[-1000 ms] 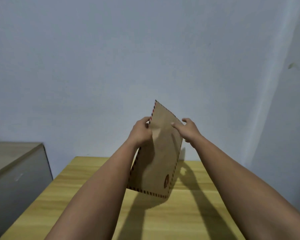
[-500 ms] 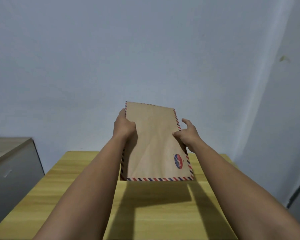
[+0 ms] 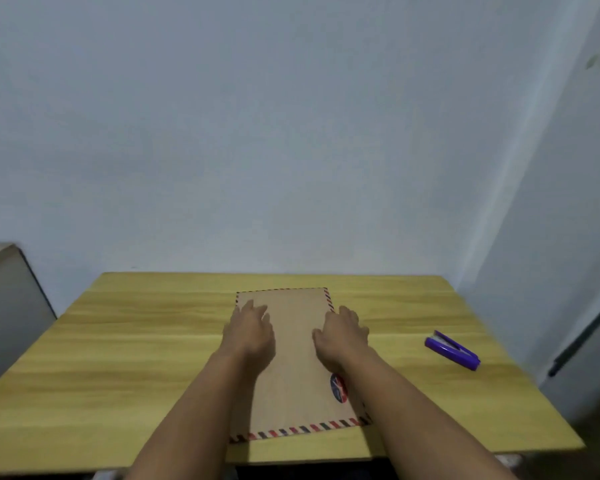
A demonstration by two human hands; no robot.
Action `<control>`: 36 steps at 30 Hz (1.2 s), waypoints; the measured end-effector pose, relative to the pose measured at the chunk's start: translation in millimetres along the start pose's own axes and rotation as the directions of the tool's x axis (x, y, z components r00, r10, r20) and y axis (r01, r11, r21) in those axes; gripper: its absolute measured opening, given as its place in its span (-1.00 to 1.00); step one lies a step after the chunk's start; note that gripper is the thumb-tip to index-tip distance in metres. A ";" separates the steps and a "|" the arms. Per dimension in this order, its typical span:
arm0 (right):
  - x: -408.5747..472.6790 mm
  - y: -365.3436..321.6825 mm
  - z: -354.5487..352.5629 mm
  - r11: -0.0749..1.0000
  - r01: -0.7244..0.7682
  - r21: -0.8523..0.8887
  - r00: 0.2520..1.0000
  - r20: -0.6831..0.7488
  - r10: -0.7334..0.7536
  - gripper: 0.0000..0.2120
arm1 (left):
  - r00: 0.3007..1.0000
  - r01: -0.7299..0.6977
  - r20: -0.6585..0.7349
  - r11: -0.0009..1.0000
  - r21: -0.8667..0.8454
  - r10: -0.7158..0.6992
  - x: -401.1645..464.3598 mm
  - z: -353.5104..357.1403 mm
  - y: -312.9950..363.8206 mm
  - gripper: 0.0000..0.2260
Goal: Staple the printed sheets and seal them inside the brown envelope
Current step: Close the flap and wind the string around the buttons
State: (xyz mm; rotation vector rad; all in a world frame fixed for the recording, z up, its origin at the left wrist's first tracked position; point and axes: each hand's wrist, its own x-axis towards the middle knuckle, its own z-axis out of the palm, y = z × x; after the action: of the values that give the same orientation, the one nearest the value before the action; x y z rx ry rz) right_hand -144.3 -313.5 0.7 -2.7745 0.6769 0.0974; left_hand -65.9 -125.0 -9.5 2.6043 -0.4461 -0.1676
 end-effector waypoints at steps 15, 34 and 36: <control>33.6 6.6 52.8 0.976 0.208 -0.066 0.976 -0.054 -0.212 -0.21 | 0.973 -0.218 0.006 0.918 0.332 0.229 15.9 40.6 -28.6 -0.38; 37.4 8.1 54.7 0.977 0.207 -0.055 0.975 -0.068 -0.211 -0.20 | 0.972 -0.216 -0.015 0.922 0.322 0.233 17.8 43.1 -30.1 -0.36; 37.0 8.1 54.7 0.977 0.207 -0.053 0.975 -0.069 -0.210 -0.20 | 0.973 -0.212 -0.012 0.921 0.328 0.229 18.3 43.2 -30.5 -0.36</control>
State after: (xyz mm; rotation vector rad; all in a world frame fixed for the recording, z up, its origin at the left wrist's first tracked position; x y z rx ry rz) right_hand -115.1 -321.0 -58.6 -2.8857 0.4003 -0.0338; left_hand -48.6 -125.4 -62.7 2.8414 -0.8053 0.0544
